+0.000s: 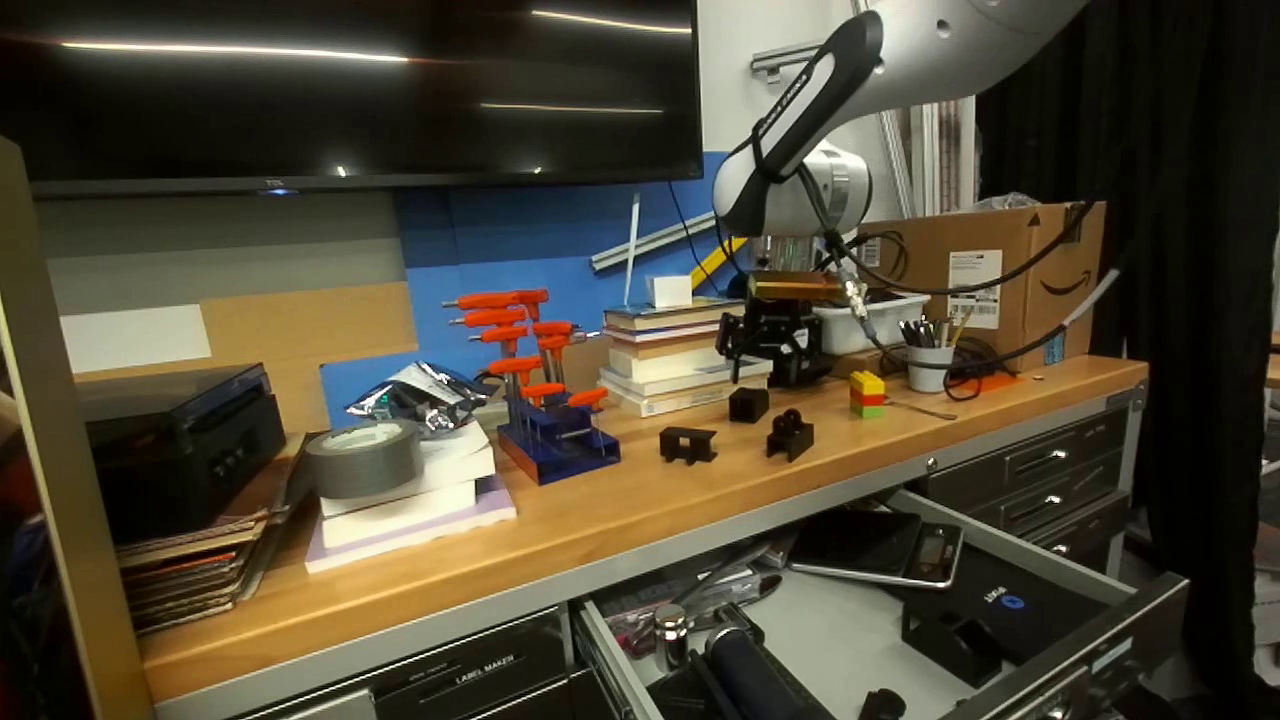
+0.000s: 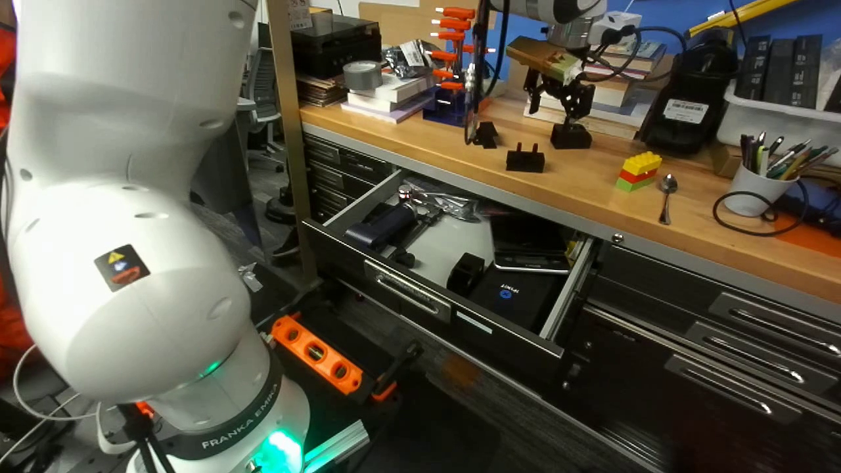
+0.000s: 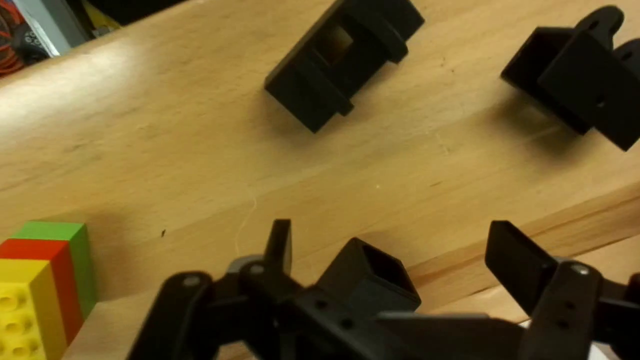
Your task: Pick up the black objects and put them in the open drawer and close it
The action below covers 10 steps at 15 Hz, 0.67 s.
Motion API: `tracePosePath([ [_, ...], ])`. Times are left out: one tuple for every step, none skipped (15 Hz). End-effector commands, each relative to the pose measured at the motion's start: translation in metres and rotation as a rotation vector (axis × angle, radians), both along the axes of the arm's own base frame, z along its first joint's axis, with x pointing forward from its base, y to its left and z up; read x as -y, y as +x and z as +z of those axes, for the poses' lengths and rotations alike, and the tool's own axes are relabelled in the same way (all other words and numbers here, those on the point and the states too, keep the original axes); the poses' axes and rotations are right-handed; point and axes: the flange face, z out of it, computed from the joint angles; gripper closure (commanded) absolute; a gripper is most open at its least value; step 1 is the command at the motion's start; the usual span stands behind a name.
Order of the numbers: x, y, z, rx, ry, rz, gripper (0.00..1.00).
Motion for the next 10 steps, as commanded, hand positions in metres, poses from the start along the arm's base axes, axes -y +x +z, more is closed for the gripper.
tracePosePath([
  [-0.003,0.039,-0.007,-0.007,0.053,-0.086,0.00],
  [-0.003,0.045,-0.009,-0.008,0.050,-0.108,0.00],
  [-0.005,0.050,-0.011,-0.013,0.051,-0.126,0.00],
  [-0.005,0.055,-0.012,-0.015,0.050,-0.149,0.00],
  [-0.006,0.059,-0.013,-0.020,0.046,-0.166,0.00],
  [-0.006,0.063,-0.014,-0.025,0.041,-0.188,0.00],
  [-0.005,0.065,-0.015,-0.028,0.041,-0.205,0.00],
  [-0.003,0.067,-0.017,-0.032,0.037,-0.231,0.00],
  [-0.002,0.068,-0.018,-0.035,0.038,-0.251,0.00],
  [0.002,0.070,-0.019,-0.034,0.036,-0.275,0.00],
])
